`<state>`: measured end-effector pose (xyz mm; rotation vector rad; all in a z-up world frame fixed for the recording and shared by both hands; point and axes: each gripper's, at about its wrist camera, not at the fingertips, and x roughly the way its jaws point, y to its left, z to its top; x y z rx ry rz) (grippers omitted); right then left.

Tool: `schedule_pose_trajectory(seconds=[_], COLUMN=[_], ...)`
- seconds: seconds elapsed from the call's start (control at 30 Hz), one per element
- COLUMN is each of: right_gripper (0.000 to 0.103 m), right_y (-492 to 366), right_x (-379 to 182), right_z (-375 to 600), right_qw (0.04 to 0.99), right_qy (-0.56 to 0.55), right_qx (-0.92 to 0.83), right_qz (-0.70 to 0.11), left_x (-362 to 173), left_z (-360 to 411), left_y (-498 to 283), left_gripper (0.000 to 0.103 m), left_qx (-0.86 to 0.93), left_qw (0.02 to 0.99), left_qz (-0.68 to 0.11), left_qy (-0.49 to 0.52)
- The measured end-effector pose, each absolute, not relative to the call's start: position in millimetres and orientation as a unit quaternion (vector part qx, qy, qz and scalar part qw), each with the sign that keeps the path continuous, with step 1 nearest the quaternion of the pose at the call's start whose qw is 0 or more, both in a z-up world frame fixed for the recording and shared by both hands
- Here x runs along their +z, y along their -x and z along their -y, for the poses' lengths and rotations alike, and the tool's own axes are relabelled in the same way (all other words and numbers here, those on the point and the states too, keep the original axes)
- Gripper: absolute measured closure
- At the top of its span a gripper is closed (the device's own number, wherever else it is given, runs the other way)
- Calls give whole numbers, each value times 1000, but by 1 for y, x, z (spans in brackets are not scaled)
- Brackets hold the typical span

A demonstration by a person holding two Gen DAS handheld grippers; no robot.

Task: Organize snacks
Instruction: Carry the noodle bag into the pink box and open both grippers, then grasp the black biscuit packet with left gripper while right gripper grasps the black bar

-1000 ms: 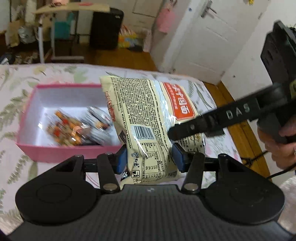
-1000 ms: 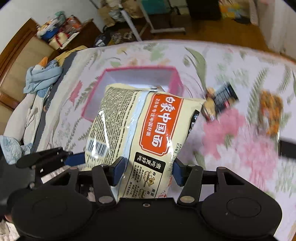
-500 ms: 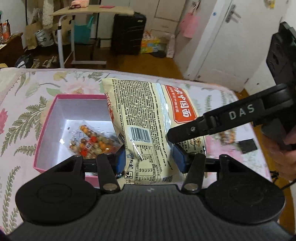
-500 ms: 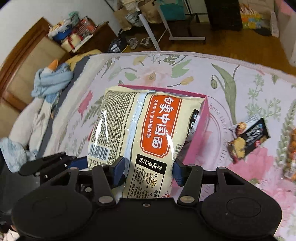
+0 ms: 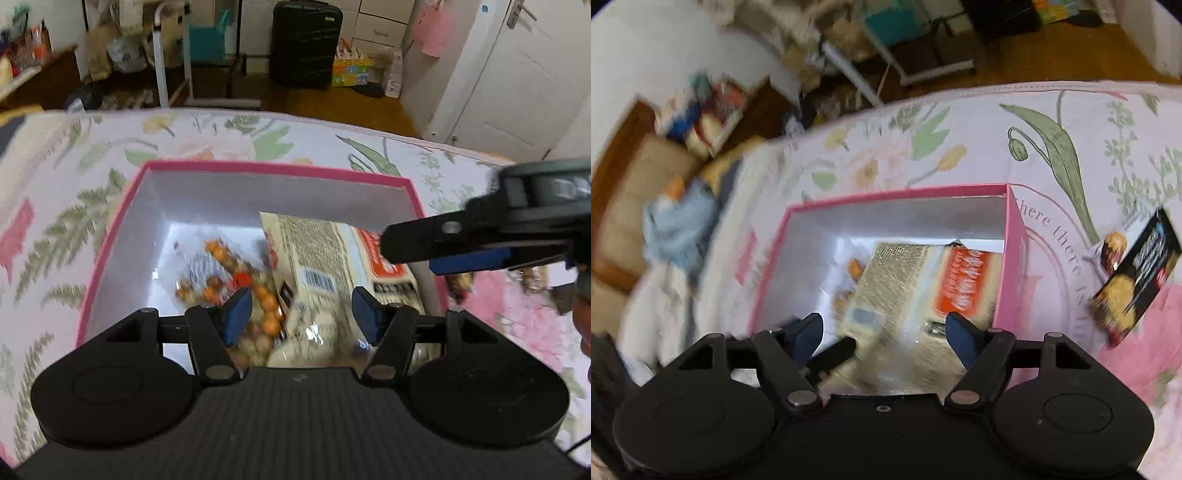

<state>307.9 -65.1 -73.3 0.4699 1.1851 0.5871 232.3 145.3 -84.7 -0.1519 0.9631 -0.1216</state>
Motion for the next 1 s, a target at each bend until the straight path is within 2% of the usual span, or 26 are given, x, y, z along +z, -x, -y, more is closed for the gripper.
schedule_pose_trajectory(seconds=[0.1, 0.4, 0.63, 0.83, 1.0], right_gripper=[25, 25, 25, 25, 25], right_y=[-284, -199, -174, -162, -164], right_x=[-59, -1, 28, 19, -3], right_z=[74, 143, 230, 274, 300], right_qw=[767, 859, 863, 879, 892], right_qy=[-209, -134, -219, -206, -161], right_qx=[290, 261, 273, 247, 226], right_qz=[-533, -420, -363, -352, -356], left_x=[-73, -14, 24, 21, -4], left_z=[-151, -127, -87, -34, 15], left_y=[-216, -166, -145, -144, -154], left_gripper=[44, 46, 48, 50, 50], left_qx=[-62, -112, -136, -157, -172], left_qw=[885, 895, 902, 907, 909], left_qz=[-455, -428, -409, -390, -380], left_qy=[70, 55, 35, 23, -1])
